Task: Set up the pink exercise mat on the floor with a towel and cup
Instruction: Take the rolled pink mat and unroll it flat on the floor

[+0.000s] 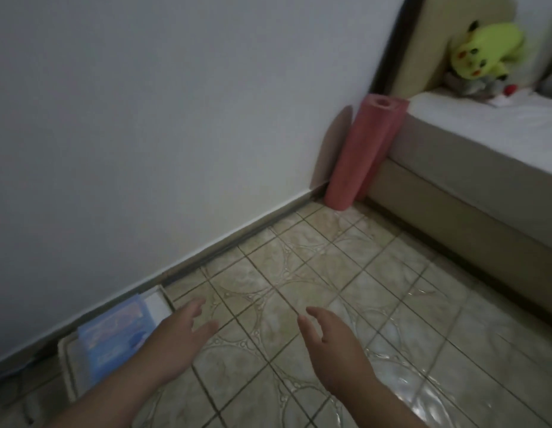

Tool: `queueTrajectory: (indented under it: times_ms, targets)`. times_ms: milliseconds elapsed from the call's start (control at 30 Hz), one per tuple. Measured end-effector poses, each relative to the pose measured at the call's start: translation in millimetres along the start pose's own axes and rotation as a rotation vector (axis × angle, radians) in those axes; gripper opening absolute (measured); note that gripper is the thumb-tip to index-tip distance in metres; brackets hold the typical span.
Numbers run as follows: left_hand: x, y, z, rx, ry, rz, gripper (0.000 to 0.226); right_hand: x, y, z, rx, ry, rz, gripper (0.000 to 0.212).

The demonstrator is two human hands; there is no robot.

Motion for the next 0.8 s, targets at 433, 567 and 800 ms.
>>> queueTrajectory:
  times_ms: [433, 567, 800]
  targets:
    - [-39, 286, -114, -0.148, -0.144, 0.035, 0.060, 250, 29, -110, -0.235, 0.114, 0.128, 0.053]
    - [-67, 345, -128, -0.176, -0.114, 0.010, 0.061, 303, 45, -105, -0.205, 0.121, 0.096, 0.055]
    - [-109, 369, -143, -0.134, -0.133, 0.049, 0.063, 396, 41, -43, -0.141, 0.111, -0.038, 0.062]
Point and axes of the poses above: each hand's wrist, its own z-axis towards the middle knuckle, its own x-axis out of the back of the hand, y = z × x, the point moved 8 cm from there along z, towards the middle knuckle, and after that the axes turned 6 degrees about x, right-handed, at the moved point
